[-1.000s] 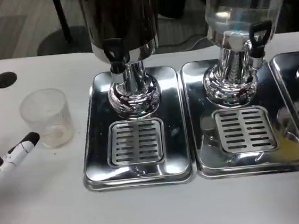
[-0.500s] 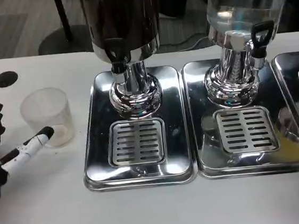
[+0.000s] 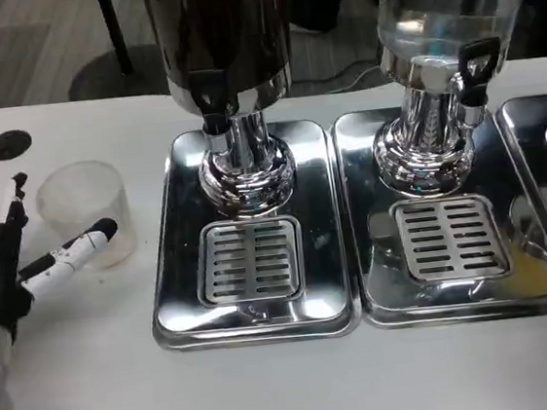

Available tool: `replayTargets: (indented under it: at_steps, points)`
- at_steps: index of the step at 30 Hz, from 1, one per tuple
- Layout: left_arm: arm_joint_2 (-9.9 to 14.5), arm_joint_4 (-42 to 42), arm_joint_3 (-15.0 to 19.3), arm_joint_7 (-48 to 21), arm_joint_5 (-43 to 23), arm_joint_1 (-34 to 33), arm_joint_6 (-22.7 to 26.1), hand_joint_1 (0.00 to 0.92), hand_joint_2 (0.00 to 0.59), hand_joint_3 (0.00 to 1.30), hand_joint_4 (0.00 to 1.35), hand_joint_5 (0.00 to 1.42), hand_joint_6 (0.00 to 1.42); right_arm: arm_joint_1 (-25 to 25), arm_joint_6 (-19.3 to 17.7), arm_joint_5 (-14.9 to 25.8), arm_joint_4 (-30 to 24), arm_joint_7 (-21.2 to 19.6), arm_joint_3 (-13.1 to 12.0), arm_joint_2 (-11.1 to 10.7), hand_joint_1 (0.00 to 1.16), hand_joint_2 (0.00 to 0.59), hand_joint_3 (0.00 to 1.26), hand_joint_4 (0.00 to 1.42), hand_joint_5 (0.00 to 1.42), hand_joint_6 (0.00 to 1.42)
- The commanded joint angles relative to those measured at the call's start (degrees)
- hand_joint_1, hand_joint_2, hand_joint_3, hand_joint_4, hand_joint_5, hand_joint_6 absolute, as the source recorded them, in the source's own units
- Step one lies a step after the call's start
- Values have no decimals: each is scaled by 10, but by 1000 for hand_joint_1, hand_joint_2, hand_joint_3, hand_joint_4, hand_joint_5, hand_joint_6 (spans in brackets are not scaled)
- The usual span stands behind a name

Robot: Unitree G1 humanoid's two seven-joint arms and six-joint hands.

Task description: Grasp the cup under the faucet to collect the drink, then remove the cup.

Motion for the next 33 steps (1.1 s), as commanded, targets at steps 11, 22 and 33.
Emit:
replayTargets:
  at_steps: [11,22,33]
  points:
    - [-6,14,-4,3,-3,-18,10,406,91,0,1,101,131,17,-23,7,-28,-3,-8,3,534,583,378,246,191,158]
    - [-10,36,-6,5,-3,-34,12,411,102,0,9,103,145,20,-27,9,-40,0,-13,7,533,583,378,252,194,158]
    - [-24,62,-23,5,7,-60,9,412,103,0,12,103,148,23,-28,13,-46,1,-18,9,533,583,386,253,194,158]
